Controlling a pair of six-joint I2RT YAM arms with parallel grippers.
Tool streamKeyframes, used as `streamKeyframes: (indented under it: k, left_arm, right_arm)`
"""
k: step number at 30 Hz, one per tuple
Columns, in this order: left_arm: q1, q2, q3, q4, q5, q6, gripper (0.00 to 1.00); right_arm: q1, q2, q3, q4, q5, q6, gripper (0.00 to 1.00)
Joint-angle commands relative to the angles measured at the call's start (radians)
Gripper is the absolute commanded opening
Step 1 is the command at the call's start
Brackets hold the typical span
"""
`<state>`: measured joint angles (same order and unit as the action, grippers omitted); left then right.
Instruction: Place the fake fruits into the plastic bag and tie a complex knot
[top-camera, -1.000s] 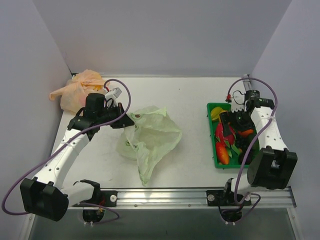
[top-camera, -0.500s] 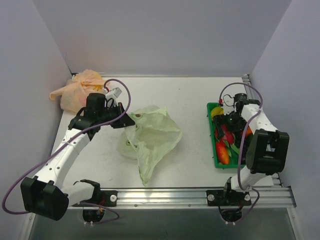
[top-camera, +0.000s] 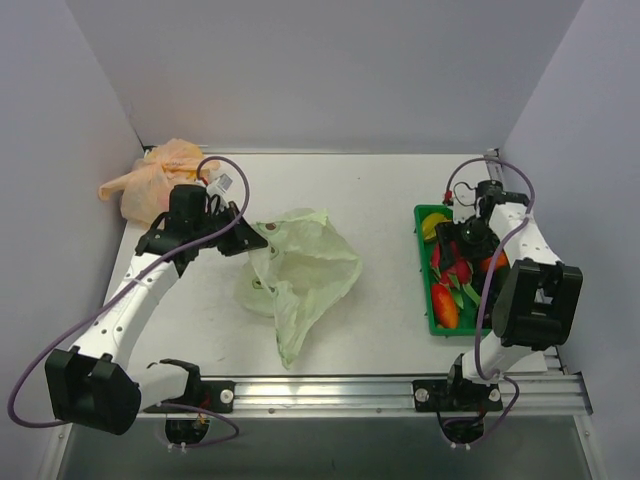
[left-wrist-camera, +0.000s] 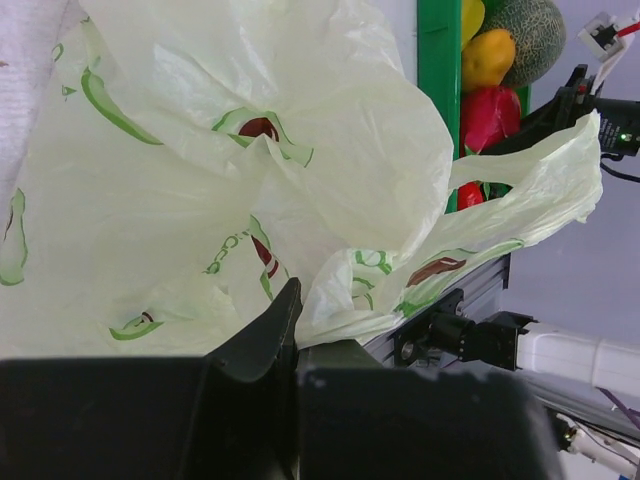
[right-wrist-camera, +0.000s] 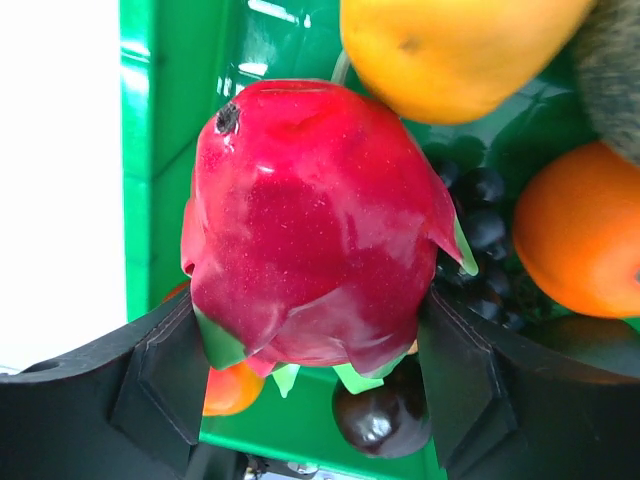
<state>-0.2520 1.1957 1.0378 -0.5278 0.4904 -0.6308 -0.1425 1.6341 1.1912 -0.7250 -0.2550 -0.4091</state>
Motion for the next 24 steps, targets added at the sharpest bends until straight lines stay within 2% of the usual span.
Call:
streamKeyframes:
  k: [1, 2, 6, 12, 18, 20, 24]
  left_arm:
    - [0.010, -0.002, 0.014, 0.017, 0.023, -0.087, 0.00]
    - [0.010, -0.001, 0.019, 0.015, 0.020, -0.092, 0.00]
    - [0.020, 0.004, 0.031, 0.012, 0.011, -0.116, 0.00]
    - [0.048, 0.028, 0.019, 0.014, 0.033, -0.167, 0.00]
    - [0.062, 0.041, 0.021, 0.014, 0.040, -0.173, 0.00]
    - [0.065, 0.045, 0.025, 0.012, 0.042, -0.173, 0.00]
    - [0.069, 0.056, 0.024, 0.017, 0.054, -0.184, 0.00]
  right_arm:
    - [-0.009, -0.068, 0.103, -0.082, -0.078, 0.010, 0.16]
    - [-0.009, -0.088, 0.131, -0.103, -0.093, 0.016, 0.12]
    - [-0.009, -0.121, 0.194, -0.143, -0.182, 0.065, 0.09]
    - [0.023, -0.187, 0.265, -0.191, -0.438, 0.157, 0.01]
    - [0.217, -0.292, 0.260, -0.188, -0.610, 0.184, 0.00]
    - [0.312, -0.333, 0.258, -0.174, -0.613, 0.176, 0.00]
    - [0.373, -0.350, 0.306, -0.114, -0.639, 0.245, 0.00]
